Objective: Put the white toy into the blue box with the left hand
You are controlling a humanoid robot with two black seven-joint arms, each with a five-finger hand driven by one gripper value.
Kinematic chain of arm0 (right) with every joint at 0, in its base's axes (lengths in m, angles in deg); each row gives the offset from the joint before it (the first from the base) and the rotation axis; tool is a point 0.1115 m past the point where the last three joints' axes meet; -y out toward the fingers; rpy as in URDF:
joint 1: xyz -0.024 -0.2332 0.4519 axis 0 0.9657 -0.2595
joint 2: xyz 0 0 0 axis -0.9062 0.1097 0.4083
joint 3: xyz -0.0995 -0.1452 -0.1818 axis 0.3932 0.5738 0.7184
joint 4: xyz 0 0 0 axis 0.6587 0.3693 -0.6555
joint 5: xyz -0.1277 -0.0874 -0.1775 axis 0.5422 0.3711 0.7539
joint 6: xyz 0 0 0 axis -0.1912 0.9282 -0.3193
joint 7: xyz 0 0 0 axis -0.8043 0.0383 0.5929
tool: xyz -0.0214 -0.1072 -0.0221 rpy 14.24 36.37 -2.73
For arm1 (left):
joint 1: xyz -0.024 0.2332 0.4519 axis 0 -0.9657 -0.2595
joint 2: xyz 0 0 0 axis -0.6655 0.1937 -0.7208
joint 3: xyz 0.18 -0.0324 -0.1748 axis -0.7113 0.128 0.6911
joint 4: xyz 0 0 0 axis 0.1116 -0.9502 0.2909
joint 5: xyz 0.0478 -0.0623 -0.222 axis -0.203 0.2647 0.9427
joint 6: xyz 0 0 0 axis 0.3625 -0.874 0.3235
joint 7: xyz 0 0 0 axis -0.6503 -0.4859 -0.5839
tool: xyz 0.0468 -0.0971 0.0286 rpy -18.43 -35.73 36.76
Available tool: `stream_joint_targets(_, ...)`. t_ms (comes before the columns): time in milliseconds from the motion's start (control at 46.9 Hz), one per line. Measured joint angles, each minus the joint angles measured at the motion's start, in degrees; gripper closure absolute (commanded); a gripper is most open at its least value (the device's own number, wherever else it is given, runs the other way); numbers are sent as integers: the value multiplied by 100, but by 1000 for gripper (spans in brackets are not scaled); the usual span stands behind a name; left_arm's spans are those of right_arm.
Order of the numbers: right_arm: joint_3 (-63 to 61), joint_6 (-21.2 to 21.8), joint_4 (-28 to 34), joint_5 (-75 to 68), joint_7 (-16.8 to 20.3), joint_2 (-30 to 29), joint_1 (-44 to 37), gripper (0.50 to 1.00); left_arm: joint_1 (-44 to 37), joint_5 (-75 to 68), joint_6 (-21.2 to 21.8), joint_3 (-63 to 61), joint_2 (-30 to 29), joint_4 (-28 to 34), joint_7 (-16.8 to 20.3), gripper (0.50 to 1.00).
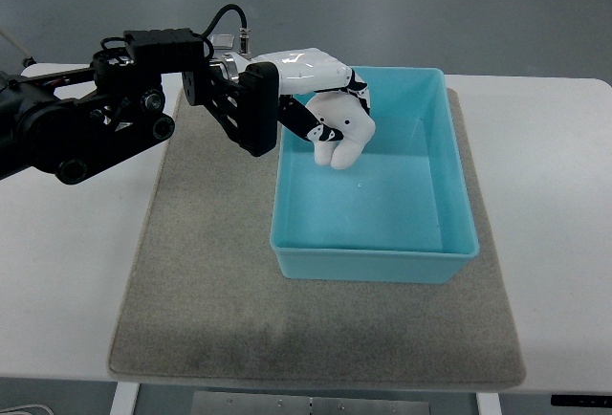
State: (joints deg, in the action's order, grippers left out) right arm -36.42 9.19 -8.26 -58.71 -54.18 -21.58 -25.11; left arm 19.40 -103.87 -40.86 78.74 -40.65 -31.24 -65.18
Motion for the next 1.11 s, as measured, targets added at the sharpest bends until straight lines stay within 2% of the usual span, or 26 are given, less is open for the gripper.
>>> stream_joint_targets(64, -1, 0, -2, 0, -1, 0, 2, 564, -35, 0, 4, -2, 22, 0, 0, 598)
stream_joint_targets(107, -1, 0, -2, 0, -3, 0, 1, 564, -49, 10, 4, -3, 25, -1, 0, 542)
stream_joint_targets(171, -1, 0, -2, 0, -3, 0, 1, 564, -61, 19, 4, -3, 34, -2, 0, 506)
stream_joint_targets(320, -1, 0, -2, 0, -2, 0, 1, 562, -88, 255, 64, 0, 103, -3, 0, 506)
stream_joint_targets(618, -1, 0, 0, 0, -2, 0, 1, 564, -77, 2026, 18, 11, 57, 361, -4, 506)
stream_joint_targets(874, -2, 0, 0, 0, -3, 0, 1, 564, -71, 4439, -60, 23, -3, 1095, -9, 501)
stream_joint_targets(981, -2, 0, 0, 0, -3, 0, 1, 564, -71, 5256, -263, 34, -33, 1387, -9, 501)
stream_joint_targets(1109, -1, 0, -2, 0, -3, 0, 1, 564, -71, 6361, -743, 75, -47, 1860, -13, 501)
